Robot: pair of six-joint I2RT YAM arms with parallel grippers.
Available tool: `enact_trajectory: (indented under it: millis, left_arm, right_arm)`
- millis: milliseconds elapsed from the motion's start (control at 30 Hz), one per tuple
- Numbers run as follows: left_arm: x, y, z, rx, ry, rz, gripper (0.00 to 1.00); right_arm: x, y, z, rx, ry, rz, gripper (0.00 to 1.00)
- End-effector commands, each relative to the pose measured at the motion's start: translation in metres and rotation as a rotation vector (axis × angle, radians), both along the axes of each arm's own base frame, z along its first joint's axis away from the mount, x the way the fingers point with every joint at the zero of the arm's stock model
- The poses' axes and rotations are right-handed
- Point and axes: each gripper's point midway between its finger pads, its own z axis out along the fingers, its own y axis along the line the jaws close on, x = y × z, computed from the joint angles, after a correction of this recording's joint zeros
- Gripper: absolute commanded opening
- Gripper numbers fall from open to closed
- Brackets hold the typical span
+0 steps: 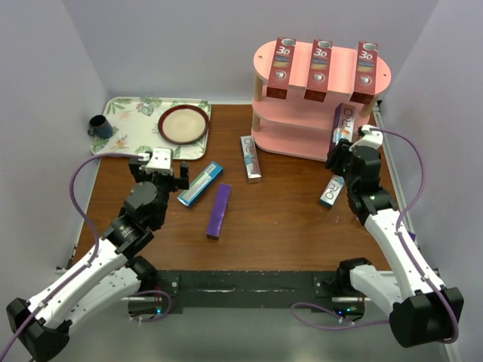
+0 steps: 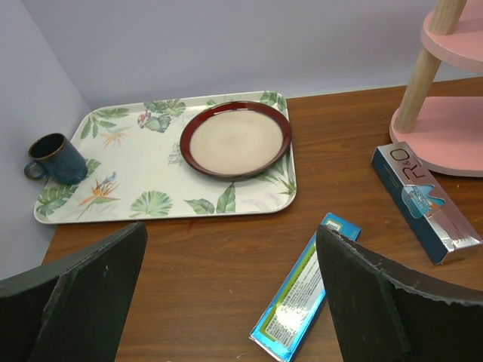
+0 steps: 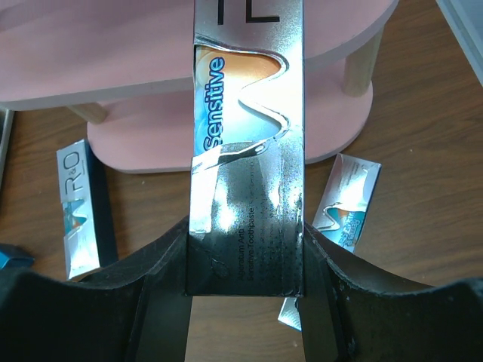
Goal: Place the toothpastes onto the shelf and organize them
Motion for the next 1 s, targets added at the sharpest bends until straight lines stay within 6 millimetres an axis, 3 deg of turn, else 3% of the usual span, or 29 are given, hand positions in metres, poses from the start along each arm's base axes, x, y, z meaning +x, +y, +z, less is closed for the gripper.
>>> enact_trajectory:
  millis: [0,233,967]
  left_arm:
    - [0.0,0.0,0.007,-0.04,-0.026,0.0,1.0]
    - [0.0,-0.001,0.007,-0.038,-0.026,-0.005,1.0]
    - [0.0,-0.002,0.007,-0.041,-0.027,-0.012,1.0]
  right_arm:
    - [0.021,0.0,0.047,-0.002,-0.131,0.035,0.37]
    - [0.03,-0.014,0.053,-0.146,-0.115,0.016,0.4]
    - [0.061,-0.03,0.053,-0.201,-0.17,-0.084,0.5]
